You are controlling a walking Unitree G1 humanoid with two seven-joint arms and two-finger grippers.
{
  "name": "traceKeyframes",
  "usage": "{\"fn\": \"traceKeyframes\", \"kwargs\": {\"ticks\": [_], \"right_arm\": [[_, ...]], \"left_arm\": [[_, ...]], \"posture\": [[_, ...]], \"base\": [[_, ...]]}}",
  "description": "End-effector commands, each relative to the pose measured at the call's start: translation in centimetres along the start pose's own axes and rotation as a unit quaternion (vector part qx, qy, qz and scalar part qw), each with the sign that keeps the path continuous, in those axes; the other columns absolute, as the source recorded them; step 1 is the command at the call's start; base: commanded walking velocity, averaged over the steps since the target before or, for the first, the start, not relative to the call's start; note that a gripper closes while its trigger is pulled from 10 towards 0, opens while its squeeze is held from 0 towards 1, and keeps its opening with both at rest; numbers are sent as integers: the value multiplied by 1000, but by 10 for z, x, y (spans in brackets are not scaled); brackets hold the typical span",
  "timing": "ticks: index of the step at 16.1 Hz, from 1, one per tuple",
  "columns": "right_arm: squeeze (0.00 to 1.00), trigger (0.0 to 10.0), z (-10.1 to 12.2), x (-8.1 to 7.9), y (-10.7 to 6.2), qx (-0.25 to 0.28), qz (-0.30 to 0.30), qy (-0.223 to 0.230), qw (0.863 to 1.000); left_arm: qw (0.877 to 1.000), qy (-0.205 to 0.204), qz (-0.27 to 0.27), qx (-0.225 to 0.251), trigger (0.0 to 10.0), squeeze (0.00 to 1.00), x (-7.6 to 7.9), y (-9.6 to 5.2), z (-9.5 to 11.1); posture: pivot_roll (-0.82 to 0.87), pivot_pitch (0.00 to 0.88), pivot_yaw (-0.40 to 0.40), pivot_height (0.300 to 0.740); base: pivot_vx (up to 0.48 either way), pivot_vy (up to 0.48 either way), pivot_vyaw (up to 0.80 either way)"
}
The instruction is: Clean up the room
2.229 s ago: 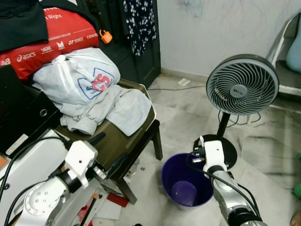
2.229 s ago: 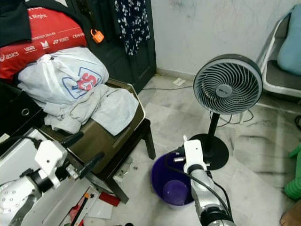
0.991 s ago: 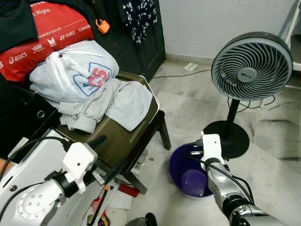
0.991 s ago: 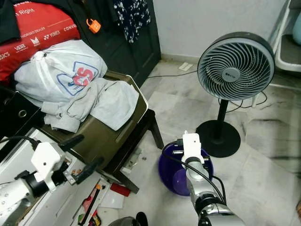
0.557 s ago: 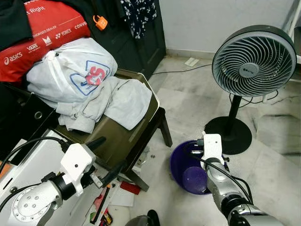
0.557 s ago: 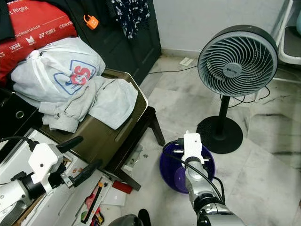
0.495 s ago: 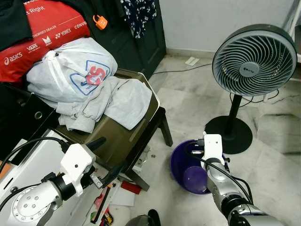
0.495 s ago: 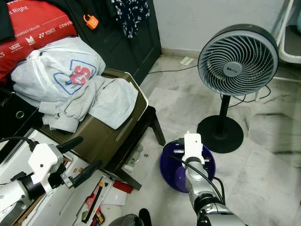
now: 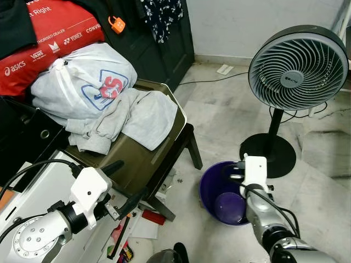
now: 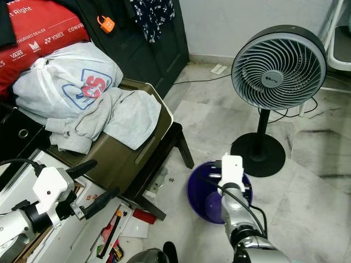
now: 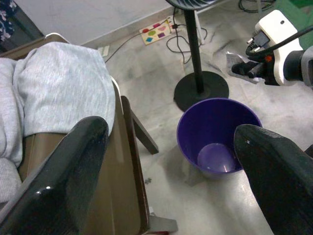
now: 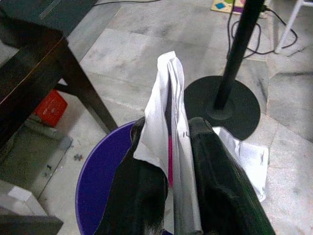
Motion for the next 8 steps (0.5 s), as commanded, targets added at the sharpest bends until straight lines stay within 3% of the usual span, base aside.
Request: {"fn": "traceKeyframes", "kwargs": {"ticks": [1, 8], "right_arm": [[1000, 10000, 8, -7, 1, 7, 3, 14, 1000], [1000, 10000, 15, -2, 4, 20, -5, 19, 1000]], "left_arm": [[1000, 2, 12, -7, 10000, 0, -6, -6, 0], [1000, -2, 17, -5, 10000, 0, -6, -4, -1]], "posture": [[204, 202, 273, 740], [198, 203, 270, 740]], "base": [[0, 0, 0], [0, 0, 0]]}}
Point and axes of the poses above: a point about 5 cm out from each wrist's last joint towards the gripper, its own y axis pointing out of the wrist towards the gripper, its own z axis along the axis of the wrist's last joint, x = y × z, the point moved 5 cm from there along y, pointing out of the wrist towards the gripper, and after that the axes turned 13 degrees about -y, right-handed, at the moved point
